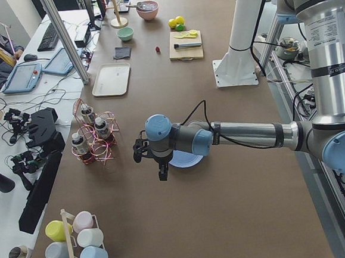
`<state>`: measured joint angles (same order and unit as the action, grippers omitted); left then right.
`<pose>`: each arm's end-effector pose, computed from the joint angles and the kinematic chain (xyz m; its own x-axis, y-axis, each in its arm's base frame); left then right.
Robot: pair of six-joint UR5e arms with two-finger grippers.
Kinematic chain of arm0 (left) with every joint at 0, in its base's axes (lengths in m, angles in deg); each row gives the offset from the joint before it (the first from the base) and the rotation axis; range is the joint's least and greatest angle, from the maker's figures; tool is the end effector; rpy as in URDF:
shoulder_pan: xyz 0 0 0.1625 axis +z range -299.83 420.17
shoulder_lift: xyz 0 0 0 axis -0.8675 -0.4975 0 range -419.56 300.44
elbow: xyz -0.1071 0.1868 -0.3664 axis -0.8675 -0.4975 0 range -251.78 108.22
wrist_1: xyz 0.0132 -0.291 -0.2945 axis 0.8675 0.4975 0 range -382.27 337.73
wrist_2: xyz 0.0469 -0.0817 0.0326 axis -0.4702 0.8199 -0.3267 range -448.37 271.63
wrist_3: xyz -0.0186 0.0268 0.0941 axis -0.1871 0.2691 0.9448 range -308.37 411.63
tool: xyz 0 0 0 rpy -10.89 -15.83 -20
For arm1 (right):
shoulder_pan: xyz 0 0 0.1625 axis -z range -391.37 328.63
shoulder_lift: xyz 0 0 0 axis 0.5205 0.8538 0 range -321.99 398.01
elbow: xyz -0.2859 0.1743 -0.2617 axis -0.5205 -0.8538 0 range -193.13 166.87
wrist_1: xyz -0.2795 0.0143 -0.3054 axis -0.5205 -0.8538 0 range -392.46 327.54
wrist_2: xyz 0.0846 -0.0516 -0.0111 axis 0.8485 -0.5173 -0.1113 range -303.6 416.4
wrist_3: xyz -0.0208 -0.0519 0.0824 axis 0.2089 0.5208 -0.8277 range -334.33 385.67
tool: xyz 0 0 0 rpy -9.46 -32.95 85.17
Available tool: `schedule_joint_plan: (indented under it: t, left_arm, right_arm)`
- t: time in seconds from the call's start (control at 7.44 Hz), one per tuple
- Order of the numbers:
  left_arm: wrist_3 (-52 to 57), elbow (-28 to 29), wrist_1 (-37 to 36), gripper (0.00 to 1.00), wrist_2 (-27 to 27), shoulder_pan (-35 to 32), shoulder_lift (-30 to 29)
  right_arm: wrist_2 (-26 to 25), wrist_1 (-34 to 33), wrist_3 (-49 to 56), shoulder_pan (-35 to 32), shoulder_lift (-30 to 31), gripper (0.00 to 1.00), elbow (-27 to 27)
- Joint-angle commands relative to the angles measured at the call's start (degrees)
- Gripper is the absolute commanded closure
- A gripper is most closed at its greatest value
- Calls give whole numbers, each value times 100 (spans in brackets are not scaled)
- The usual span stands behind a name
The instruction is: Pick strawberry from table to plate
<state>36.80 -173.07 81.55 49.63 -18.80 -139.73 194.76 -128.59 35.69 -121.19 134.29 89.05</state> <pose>0.0248 -0.4366 0.6092 0.6459 0.0674 -0.7604 -0.0200 0.9972 0.0714 0.0575 -0.4433 0.6111 0.6538 -0.1732 0.7366 0.1187 0.9849 0.1263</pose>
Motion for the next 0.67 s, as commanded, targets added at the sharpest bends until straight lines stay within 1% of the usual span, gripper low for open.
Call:
schedule_joint_plan:
  t: [0.0, 0.13, 0.27, 0.4, 0.54]
  left_arm:
    - [-1218, 390, 1303, 3, -46, 652, 108]
    - [-1311, 844, 1882, 3, -55, 785, 90]
    - [-1782, 1127, 2514, 3, -55, 978, 46]
    - [-2404, 1156, 2930, 6, -98, 1276, 37]
    - [-2654, 1156, 3143, 7, -316, 1514, 46]
  right_arm:
    - [15, 6, -9, 9, 41, 0, -32]
    - [15, 6, -9, 9, 23, 0, -41]
    - [24, 6, 0, 9, 31, 0, -32]
    - [24, 6, 0, 9, 32, 0, -23]
    - [32, 6, 0, 9, 23, 0, -32]
